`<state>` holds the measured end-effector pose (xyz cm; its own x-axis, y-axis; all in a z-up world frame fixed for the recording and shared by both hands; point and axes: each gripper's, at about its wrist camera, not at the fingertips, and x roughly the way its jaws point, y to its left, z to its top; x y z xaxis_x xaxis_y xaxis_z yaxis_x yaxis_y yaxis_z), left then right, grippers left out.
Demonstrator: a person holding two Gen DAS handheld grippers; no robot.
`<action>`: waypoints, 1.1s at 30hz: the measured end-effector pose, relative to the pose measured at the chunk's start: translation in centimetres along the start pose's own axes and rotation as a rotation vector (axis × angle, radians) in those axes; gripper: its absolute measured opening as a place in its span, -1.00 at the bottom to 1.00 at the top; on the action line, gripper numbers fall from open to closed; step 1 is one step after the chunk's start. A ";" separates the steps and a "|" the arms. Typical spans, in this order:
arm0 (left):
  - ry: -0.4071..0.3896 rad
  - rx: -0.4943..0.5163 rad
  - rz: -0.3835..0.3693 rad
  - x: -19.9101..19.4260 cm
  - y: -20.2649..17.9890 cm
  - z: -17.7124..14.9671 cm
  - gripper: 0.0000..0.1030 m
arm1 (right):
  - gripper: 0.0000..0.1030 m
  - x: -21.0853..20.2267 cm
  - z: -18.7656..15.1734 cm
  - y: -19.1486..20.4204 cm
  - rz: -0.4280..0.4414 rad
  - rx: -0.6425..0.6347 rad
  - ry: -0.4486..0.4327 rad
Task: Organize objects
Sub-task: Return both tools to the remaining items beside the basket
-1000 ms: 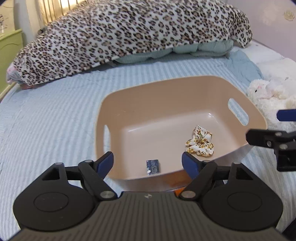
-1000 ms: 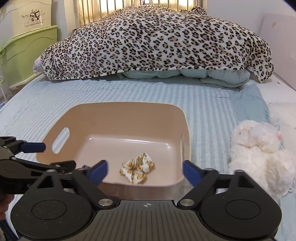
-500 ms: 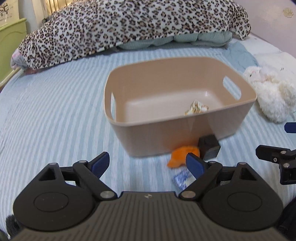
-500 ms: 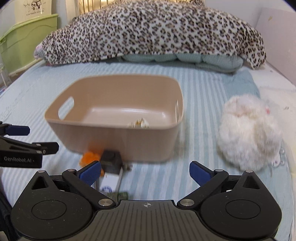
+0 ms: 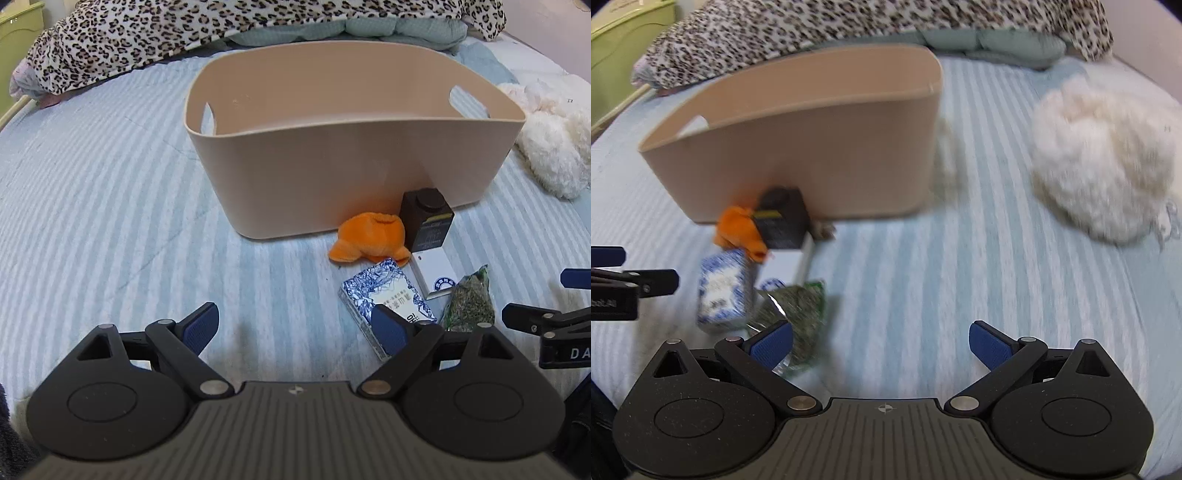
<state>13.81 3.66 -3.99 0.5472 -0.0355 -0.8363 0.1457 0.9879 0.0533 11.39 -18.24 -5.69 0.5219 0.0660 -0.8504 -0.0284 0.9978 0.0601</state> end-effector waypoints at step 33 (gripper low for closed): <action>0.090 -0.039 -0.056 5.2 -3.5 0.8 0.76 | 1.00 3.9 -1.3 -1.1 -0.062 0.031 0.103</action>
<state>16.83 -0.07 -8.03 0.4625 -0.0790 -0.8831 0.1411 0.9899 -0.0147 12.32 -19.05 -9.80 0.4317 0.0067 -0.9020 0.0284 0.9994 0.0210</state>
